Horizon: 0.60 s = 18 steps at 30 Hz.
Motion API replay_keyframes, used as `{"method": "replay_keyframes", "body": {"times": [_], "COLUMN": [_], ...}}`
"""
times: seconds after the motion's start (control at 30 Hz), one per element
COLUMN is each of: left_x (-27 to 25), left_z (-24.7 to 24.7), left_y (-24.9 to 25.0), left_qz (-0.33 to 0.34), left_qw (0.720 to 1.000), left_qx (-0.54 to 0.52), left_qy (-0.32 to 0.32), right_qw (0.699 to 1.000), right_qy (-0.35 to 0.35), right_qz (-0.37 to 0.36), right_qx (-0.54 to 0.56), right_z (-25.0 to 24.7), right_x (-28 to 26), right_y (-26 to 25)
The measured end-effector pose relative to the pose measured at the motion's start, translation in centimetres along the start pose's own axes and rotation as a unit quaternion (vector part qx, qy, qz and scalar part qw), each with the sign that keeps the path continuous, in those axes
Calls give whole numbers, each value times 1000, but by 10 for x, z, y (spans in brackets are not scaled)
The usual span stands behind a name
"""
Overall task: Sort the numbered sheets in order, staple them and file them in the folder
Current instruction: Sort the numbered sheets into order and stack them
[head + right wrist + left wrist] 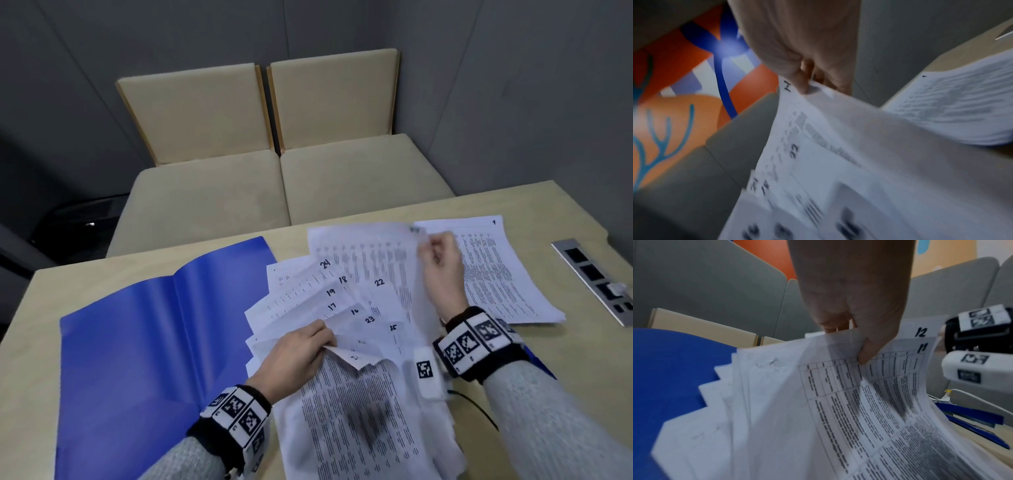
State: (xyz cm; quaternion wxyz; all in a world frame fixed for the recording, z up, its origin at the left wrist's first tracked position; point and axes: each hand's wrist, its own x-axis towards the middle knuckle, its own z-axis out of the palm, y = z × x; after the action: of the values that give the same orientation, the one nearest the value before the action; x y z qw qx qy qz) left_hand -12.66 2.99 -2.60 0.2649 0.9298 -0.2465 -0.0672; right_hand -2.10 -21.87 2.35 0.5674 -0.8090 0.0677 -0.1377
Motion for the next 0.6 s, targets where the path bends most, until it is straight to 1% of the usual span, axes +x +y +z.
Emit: {"method": "replay_keyframes", "body": {"times": [0.1, 0.17, 0.2, 0.27, 0.3, 0.37, 0.47, 0.5, 0.57, 0.6], "left_x": [-3, -5, -6, -7, -7, -7, -7, -6, 0, 5], "left_z": [0, 0, -1, -2, -2, -4, -10, -13, -20, -23], "left_y": [5, 10, 11, 13, 13, 13, 18, 21, 26, 27], "left_qz": [-6, -14, -18, -13, -1, 22, 36, 41, 50, 53], "left_qw": [1000, 1000, 999, 999, 1000, 1000, 999, 999, 999, 999], "left_qx": [-11, -18, -22, -19, -13, 2, 9, 4, -3, -2], "left_qy": [10, 21, 25, 27, 23, 11, 4, 5, 10, 15], "right_qw": [990, 972, 960, 939, 935, 942, 962, 963, 950, 944], "right_qy": [93, 145, 163, 175, 171, 148, 68, 33, -32, -50], "right_qz": [-43, -55, -50, -13, 14, 60, 123, 154, 231, 264], "right_qx": [100, 176, 221, 296, 310, 295, 233, 220, 209, 191], "right_z": [-26, -43, -50, -58, -59, -58, -42, -34, -16, -9], "right_x": [8, 13, 15, 18, 19, 20, 10, 4, -8, -12], "right_y": [-35, -56, -64, -71, -69, -56, -29, -21, 4, 18]}}
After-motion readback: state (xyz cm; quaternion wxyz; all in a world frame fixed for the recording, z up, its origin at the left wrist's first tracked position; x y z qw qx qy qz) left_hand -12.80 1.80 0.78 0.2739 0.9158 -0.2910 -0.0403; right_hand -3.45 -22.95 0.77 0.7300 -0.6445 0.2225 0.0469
